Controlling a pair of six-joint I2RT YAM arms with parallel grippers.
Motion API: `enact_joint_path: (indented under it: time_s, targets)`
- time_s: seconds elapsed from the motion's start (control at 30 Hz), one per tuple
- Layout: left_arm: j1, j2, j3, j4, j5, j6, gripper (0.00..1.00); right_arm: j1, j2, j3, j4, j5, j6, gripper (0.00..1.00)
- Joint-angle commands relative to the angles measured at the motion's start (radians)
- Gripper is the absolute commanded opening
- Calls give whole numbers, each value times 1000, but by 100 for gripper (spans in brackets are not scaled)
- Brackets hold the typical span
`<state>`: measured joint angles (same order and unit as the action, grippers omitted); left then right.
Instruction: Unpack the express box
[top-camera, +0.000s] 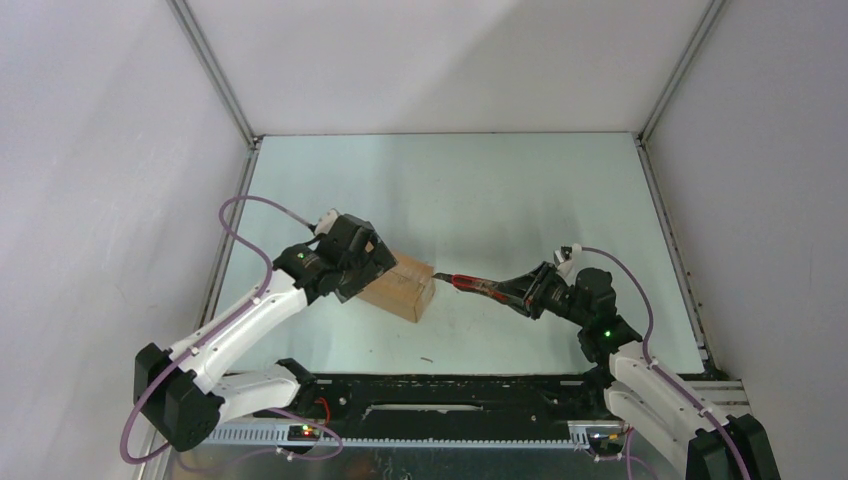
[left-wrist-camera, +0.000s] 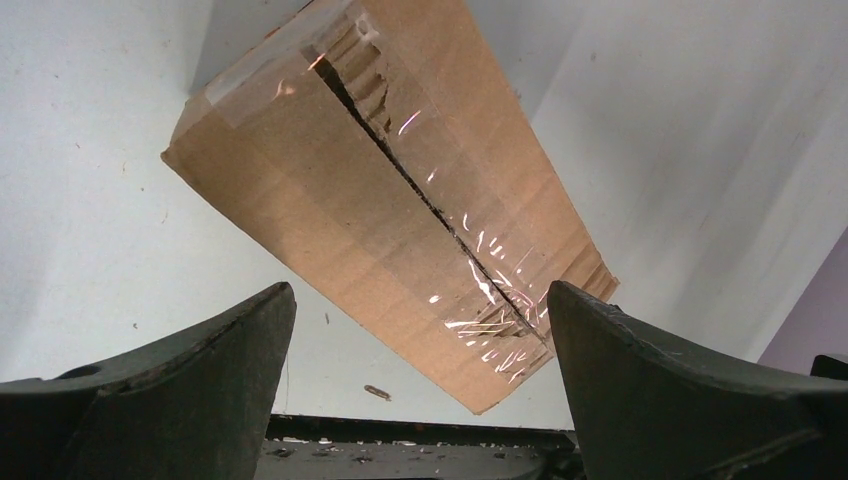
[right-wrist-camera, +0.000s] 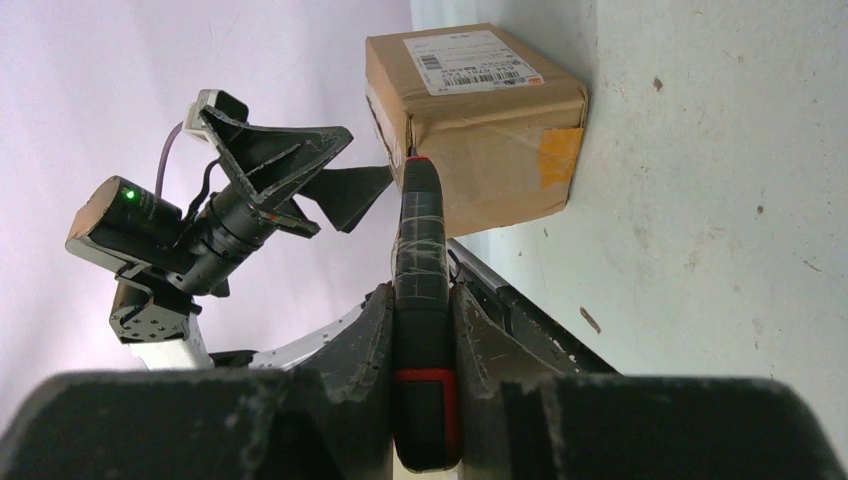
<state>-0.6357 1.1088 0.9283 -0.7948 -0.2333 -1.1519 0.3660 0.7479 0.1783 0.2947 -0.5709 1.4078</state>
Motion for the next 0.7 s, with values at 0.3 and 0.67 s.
enact_joint_path:
  time_s: [0.3,0.67]
  targets:
    - [-9,8,-38,26,-10,-19,100,2,1,7,85,-15,24,0]
    - [-9,14,-39,33,-7,-21,100,22,21,7,94,-15,22,0]
